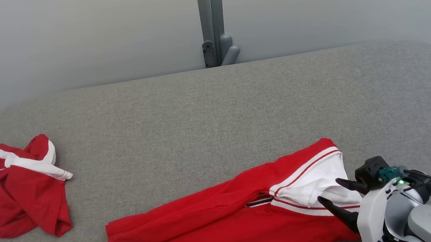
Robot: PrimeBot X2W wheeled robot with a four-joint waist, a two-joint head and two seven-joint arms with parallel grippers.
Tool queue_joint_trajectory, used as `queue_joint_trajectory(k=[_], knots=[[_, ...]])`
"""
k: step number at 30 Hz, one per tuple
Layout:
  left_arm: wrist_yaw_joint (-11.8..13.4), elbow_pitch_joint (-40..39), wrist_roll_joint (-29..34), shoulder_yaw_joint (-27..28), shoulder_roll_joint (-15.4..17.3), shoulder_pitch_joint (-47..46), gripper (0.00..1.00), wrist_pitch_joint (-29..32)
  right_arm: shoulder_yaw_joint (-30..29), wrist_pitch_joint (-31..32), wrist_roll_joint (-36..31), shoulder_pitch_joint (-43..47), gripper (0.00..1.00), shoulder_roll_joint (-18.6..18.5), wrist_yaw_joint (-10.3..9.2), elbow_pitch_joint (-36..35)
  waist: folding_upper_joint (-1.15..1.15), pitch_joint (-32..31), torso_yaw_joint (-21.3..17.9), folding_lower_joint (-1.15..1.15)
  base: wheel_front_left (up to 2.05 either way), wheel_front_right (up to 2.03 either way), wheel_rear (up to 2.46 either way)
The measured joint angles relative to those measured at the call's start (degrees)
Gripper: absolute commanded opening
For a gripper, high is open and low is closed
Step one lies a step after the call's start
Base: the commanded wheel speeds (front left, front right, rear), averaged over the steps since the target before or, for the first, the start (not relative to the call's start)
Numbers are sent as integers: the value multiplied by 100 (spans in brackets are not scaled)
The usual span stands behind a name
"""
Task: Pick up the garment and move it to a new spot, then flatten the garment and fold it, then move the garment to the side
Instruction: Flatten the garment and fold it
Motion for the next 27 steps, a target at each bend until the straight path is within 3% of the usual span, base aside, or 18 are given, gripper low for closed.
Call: queue_joint_trajectory(k=[5, 18, 20, 21, 23, 24, 27], knots=[[0, 29, -98, -109, -1, -22, 100, -1, 350, 392, 108, -221, 100, -349, -1, -187, 0, 44, 58, 0, 0, 0, 0], [0, 70, -167, -123, -1, -65, 100, 0, 761, 450, 115, -522, 100, -409, 0, 66, 0, 203, 254, 0, 0, 0, 0], [0, 69, -198, -119, -1, -65, 100, 0, 824, 448, 116, -572, 79, -412, -1, 94, 0, 221, 256, 0, 0, 0, 0], [0, 70, -199, -121, -1, -65, 100, 0, 880, 449, 118, -587, 51, -411, 0, 97, 0, 231, 255, 0, 0, 0, 0], [0, 74, -208, -133, -1, -76, 100, 0, 948, 467, 135, -626, 27, -397, 0, 107, 0, 255, 252, 0, 0, 0, 0], [0, 77, -221, -131, -2, -94, 100, 0, 972, 467, 145, -652, 0, -396, 0, 109, 0, 265, 249, 0, 0, 0, 0], [0, 78, -242, -137, -1, -137, 100, 0, 1054, 471, 211, -670, 0, -383, 0, 110, 0, 286, 236, 0, 0, 0, 0]])
